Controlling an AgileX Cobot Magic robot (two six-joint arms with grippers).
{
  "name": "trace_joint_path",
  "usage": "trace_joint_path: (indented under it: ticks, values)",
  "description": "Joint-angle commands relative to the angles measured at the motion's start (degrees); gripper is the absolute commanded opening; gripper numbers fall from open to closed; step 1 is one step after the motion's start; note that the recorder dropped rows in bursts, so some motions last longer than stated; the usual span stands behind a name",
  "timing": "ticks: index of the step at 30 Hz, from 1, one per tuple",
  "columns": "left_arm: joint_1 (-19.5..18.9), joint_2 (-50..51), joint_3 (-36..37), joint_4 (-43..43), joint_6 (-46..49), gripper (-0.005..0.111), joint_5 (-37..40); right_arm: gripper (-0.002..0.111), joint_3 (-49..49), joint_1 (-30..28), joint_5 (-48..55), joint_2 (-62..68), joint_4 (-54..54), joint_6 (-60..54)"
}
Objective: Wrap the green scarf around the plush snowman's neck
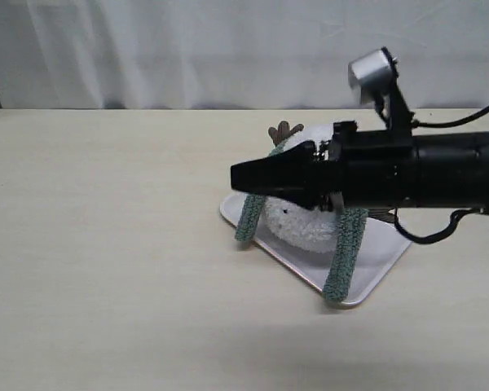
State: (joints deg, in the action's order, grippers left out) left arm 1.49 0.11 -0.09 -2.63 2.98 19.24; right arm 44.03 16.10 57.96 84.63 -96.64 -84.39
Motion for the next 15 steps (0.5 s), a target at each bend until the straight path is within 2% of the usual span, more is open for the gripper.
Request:
trace_joint_path:
  ticks: [1, 3, 5, 7, 10, 12, 15]
  values:
    - [-0.1, -0.1, 0.1, 0.2, 0.0, 0.000, -0.9, 0.004, 0.6, 0.1, -26.5, -10.9, 9.0, 2.1]
    - [-0.1, -0.1, 0.1, 0.2, 0.0, 0.000, -0.9, 0.004, 0.6, 0.1, -41.0, -15.1, 19.0, 13.5]
    - [-0.1, -0.1, 0.1, 0.2, 0.0, 0.000, -0.8, 0.004, 0.6, -0.1, -49.5, -16.5, 30.6, 26.4]
    - [-0.1, -0.1, 0.1, 0.2, 0.0, 0.000, -0.8, 0.004, 0.6, -1.0, -52.6, -16.2, 36.5, 32.7]
    - [-0.1, -0.1, 0.1, 0.2, 0.0, 0.000, -0.8, 0.004, 0.6, -2.9, -58.0, -14.6, 39.8, 33.0]
    - [-0.1, -0.1, 0.1, 0.2, 0.0, 0.000, -0.8, 0.004, 0.8, -6.3, -60.2, -12.4, 39.7, 33.0]
    - [-0.1, -0.1, 0.1, 0.2, 0.0, 0.000, -0.8, 0.004, 1.6, -9.3, -62.4, -9.9, 39.8, 28.4]
